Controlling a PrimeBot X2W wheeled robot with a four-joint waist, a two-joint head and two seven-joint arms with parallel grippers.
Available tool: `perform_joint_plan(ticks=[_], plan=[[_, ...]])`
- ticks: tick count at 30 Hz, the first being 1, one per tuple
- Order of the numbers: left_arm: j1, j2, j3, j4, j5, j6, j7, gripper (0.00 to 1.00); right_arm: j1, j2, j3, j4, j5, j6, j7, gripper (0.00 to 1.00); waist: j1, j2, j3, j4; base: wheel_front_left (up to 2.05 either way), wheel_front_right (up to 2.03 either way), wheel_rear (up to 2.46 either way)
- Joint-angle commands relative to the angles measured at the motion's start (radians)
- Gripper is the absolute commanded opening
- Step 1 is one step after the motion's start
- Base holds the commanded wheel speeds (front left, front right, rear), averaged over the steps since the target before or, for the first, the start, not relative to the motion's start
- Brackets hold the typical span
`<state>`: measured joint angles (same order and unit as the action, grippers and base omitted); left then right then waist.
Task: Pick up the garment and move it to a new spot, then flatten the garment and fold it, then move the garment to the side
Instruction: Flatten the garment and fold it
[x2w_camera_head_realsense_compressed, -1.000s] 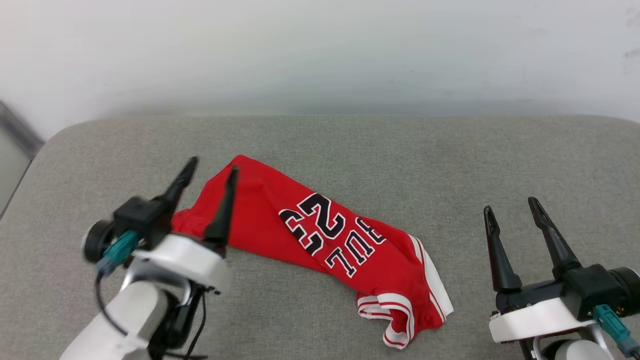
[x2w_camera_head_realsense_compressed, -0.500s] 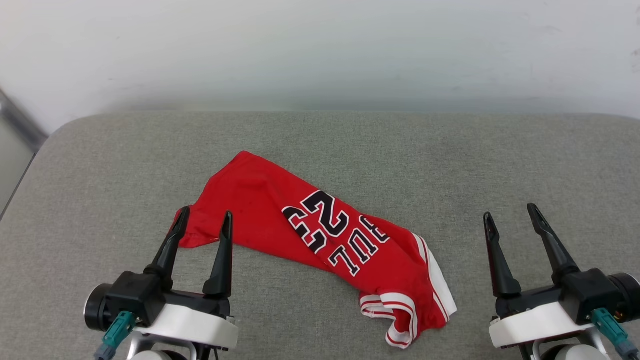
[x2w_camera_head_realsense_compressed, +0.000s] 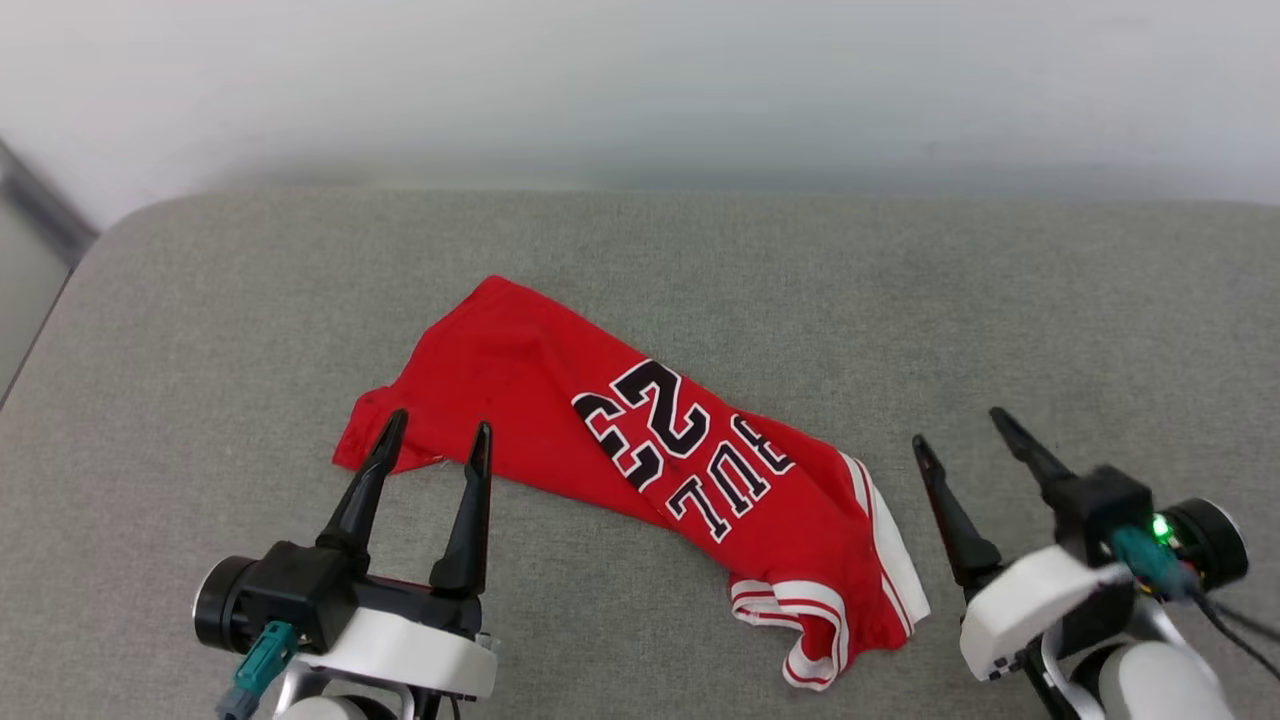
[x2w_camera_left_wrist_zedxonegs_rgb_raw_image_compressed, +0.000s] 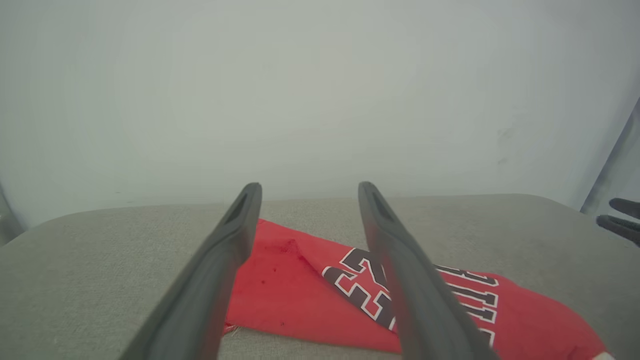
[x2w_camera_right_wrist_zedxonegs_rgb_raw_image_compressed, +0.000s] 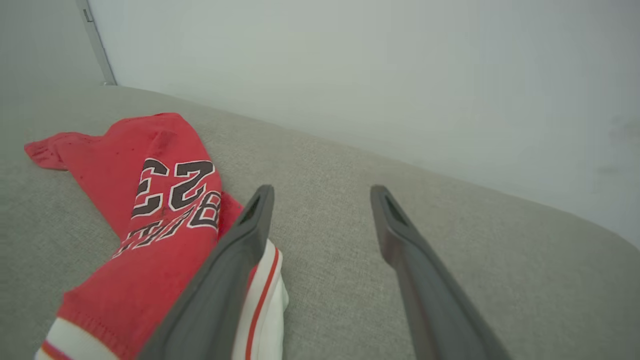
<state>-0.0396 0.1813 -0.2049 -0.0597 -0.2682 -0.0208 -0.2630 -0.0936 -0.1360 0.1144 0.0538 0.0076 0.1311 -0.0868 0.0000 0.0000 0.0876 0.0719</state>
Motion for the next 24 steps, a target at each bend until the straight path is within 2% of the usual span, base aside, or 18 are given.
perform_joint_plan(ticks=[1, 5, 6, 10, 14, 18, 24], plan=[[-0.013, -0.015, 0.008, 0.005, 0.019, -0.016, -0.003, 1.0, -0.042, -0.069, 0.062, 0.002, 0.081, -0.001, 0.131, 1.0, 0.0, 0.0, 0.03, 0.015, 0.0, 0.0, 0.0], [-0.035, -0.043, 0.017, 0.016, 0.042, -0.04, -0.003, 1.0, -0.13, -0.223, 0.196, -0.039, 0.27, -0.001, 0.449, 1.0, 0.0, 0.0, 0.068, 0.037, 0.0, 0.0, 0.0], [-0.035, -0.043, 0.017, 0.016, 0.042, -0.04, -0.003, 1.0, -0.13, -0.223, 0.196, -0.039, 0.27, -0.001, 0.449, 1.0, 0.0, 0.0, 0.068, 0.037, 0.0, 0.0, 0.0], [-0.054, -0.066, 0.023, 0.03, 0.063, -0.061, -0.002, 1.0, -0.208, -0.315, 0.257, -0.068, 0.442, -0.001, 0.739, 1.0, 0.0, 0.0, 0.101, 0.071, 0.0, 0.0, 0.0], [-0.072, -0.088, 0.023, 0.043, 0.074, -0.075, -0.003, 1.0, -0.27, -0.359, 0.287, -0.052, 0.515, -0.001, 0.947, 1.0, 0.0, 0.0, 0.127, 0.113, 0.0, 0.0, 0.0], [-0.082, -0.102, 0.021, 0.055, 0.084, -0.085, -0.002, 1.0, -0.309, -0.383, 0.322, -0.011, 0.521, -0.001, 1.039, 1.0, 0.0, 0.0, 0.144, 0.157, 0.0, 0.0, 0.0], [-0.095, -0.114, 0.016, 0.069, 0.091, -0.096, -0.003, 1.0, -0.329, -0.405, 0.381, 0.075, 0.493, -0.001, 1.058, 1.0, 0.0, 0.0, 0.165, 0.208, 0.0, 0.0, 0.0]])
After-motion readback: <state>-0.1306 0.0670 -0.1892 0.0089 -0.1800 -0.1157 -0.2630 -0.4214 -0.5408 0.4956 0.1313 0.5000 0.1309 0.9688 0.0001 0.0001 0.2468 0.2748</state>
